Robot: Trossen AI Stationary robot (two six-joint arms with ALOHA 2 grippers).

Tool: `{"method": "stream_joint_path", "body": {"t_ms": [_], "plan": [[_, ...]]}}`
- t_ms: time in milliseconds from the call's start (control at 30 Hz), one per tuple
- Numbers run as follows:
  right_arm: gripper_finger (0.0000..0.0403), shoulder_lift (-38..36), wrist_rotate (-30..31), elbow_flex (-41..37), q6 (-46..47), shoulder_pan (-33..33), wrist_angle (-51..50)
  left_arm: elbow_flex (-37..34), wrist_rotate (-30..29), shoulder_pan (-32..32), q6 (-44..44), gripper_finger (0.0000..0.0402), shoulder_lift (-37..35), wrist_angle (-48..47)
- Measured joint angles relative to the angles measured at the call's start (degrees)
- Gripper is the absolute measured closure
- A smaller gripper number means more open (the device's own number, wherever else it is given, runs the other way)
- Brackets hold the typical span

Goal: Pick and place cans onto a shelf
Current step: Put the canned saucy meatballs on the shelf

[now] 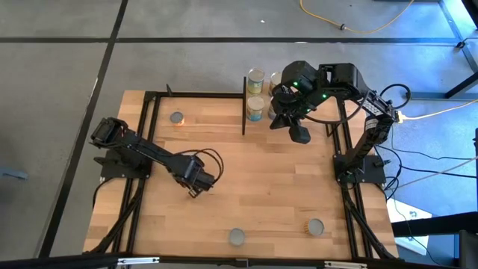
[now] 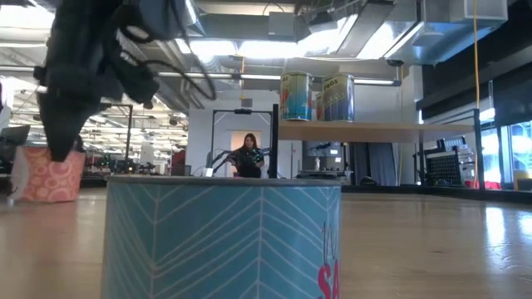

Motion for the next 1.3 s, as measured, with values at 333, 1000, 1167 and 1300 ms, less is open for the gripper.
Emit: {"method": "stream_joint_path", "body": {"t_ms": [333,1000,1167,1300], "plan": [[0.0386,0.0,0.0,0.0,-0.22,0.0,0.02,9.9,0.66,0.0,35.02,0.04,0.0,-0.52],[0.0386,0.0,-0.02,0.0,-0.48,0.0,-0.09,24.24,-9.85,7.02,82.03,0.0401,0.52,8.75],[0.0386,0.0,-0.04,0.0,-0.48,0.0,-0.2,24.37,-6.84,7.08,87.28,0.0401,2.97,11.72],[0.0386,0.0,-0.04,0.0,-0.45,0.0,-0.29,24.19,-5.32,6.86,88.57,0.0401,6.85,12.77]]}}
